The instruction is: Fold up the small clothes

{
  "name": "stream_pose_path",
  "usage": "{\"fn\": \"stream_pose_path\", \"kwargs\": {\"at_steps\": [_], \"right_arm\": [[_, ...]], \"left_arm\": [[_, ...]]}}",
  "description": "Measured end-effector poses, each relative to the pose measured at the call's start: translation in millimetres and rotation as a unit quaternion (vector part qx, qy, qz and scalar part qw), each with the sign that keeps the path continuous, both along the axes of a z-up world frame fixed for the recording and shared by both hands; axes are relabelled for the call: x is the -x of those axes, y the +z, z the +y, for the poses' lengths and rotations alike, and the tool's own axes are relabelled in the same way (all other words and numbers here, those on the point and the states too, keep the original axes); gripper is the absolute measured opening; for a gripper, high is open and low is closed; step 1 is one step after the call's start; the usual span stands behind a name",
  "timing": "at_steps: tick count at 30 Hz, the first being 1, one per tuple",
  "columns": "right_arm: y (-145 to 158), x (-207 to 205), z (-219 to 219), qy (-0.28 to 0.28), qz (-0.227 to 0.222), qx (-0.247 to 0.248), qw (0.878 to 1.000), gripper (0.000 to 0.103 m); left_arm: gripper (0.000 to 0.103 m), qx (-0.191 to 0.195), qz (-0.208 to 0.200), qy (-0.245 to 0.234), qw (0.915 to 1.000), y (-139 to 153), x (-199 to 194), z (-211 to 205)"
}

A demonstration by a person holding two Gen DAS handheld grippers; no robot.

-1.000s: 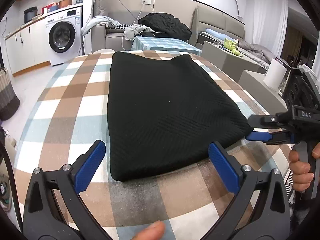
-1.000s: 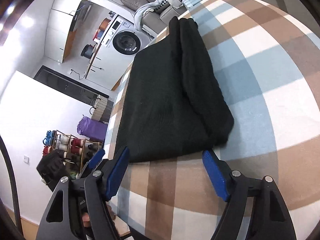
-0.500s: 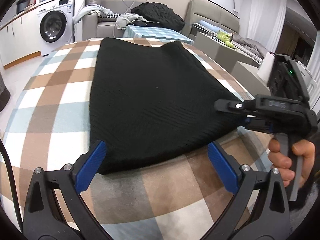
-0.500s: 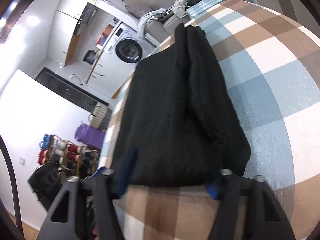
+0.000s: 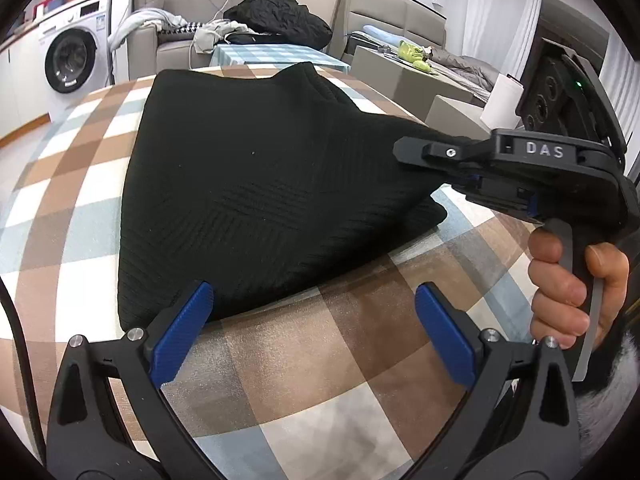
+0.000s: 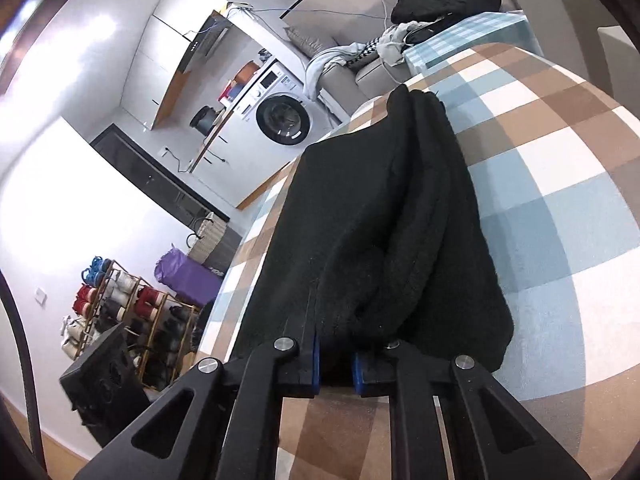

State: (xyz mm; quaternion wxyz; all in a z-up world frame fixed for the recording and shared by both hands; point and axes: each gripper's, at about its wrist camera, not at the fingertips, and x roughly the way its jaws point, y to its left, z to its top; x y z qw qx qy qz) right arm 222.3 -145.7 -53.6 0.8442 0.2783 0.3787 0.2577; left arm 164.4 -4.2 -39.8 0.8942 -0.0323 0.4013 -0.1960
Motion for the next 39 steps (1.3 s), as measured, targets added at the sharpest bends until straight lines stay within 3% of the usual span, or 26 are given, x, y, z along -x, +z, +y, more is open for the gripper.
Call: {"fn": "stream_pose_path", "kwargs": {"at_steps": [4, 6, 8, 13, 16, 19, 22, 24, 28, 30, 35, 39], "right_arm": [[0, 0, -4, 0.009, -0.006, -0.038, 0.999, 0.013], [-6, 0, -13, 0.018, -0.01, -0.089, 0.996, 0.013], [-5, -1, -9, -0.007, -0.007, -0.006, 1.0, 0.013], [-1, 3, -6, 0.006, -0.017, -0.01, 1.0, 0.013], [-5, 1, -12, 0.01, -0.005, -0.049, 0.999, 0.013], [-8, 0, -13, 0.006, 0.001, -0.057, 0.998, 0.013], [-6, 1, -13, 0.012, 0.004, -0.077, 0.997, 0.013], [-3, 2, -12, 0.012, 0.001, -0.079, 0.997, 0.013], [3, 4, -10, 0.017, -0.001, -0.085, 0.996, 0.013], [4, 2, -9, 0.017, -0.001, -0.086, 0.996, 0.013], [7, 1, -13, 0.017, -0.002, -0.095, 0.995, 0.013], [6, 3, -15, 0.016, -0.001, -0.085, 0.996, 0.013]], "left_arm": [[0.1, 0.001, -0.009, 0.014, 0.9999, 4, -3, 8], [0.1, 0.0, -0.012, 0.018, 0.9998, 8, -3, 12], [0.1, -0.007, -0.018, 0.028, 0.9994, 10, -4, 18], [0.1, -0.015, -0.02, 0.05, 0.9985, 12, -8, 32], [0.1, -0.01, -0.019, 0.041, 0.9989, 13, -6, 31], [0.1, -0.008, -0.023, 0.016, 0.9996, 14, -2, 24], [0.099, -0.04, -0.041, 0.012, 0.9983, 11, 0, 9], [0.096, -0.082, -0.058, 0.008, 0.9949, 9, -1, -4], [0.083, -0.124, -0.07, 0.002, 0.9898, 3, -11, -23], [0.07, -0.137, -0.065, 0.002, 0.9884, -1, -19, -31], [0.012, -0.138, -0.062, -0.014, 0.9884, -2, -30, -43], [0.005, -0.133, -0.077, -0.011, 0.9881, 4, -25, -41]]}}
